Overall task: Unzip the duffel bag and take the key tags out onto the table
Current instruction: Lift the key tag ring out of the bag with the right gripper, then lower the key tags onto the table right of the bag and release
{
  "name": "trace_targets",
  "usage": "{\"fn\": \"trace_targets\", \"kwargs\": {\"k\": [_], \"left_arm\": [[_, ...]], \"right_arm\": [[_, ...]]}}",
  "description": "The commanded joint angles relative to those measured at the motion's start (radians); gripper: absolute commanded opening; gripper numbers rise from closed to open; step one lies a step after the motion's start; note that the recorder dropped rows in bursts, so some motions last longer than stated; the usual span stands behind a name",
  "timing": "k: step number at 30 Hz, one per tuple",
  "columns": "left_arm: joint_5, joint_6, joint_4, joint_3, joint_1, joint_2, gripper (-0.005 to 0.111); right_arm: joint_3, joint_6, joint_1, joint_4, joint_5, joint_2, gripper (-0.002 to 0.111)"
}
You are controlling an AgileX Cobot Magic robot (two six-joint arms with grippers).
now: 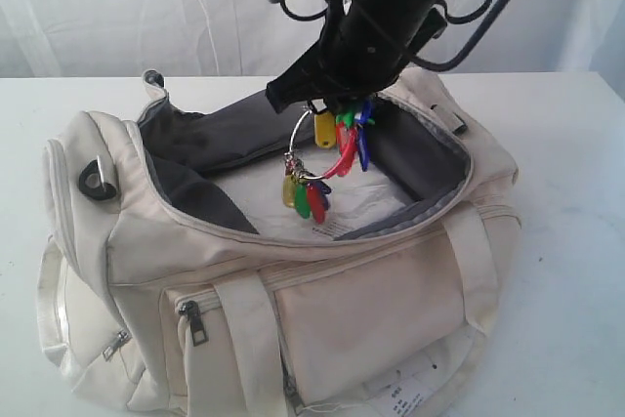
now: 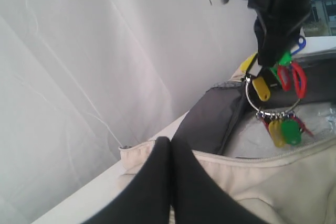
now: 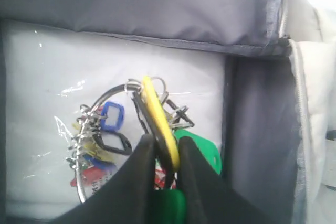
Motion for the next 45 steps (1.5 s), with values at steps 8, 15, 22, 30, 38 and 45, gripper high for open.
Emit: {"fn": "trace_targets", "kwargs": {"k": [8,15,22,30,38,45], "left_arm": [[-0.022,-0.004,-0.04,-0.02,-0.006,0.194,0.0],[0.127,-0.004,-0.086,-0.144,-0.006,0.373,0.0],[0.27,-0.011,-0.086,-0.259,-0.006,0.549,0.0],[0.347,-0.028,-0.099,-0.322,-0.006,0.623,0.0],[0.352,-0.028,-0.099,-0.325,-0.006,0.623,0.0],[0.352,-0.028,-0.099,-0.325,-0.006,0.623,0.0]], "right_arm": [[0.001,-0.045,-0.003,-0.024,0.094,-0.155,0.0],[0.005,-0.058,-0.003,-0.072,0.211,-0.235,0.0],[0.012,-0.058,-0.003,-0.102,0.252,-0.311,0.0],[0.197,-0.053,-0.003,-0.141,0.252,-0.437,0.0],[0.495,-0.003,-0.003,-0.194,0.252,-0.58,0.0],[0.758,0.135,-0.003,-0.361,0.123,-0.593,0.0]]}}
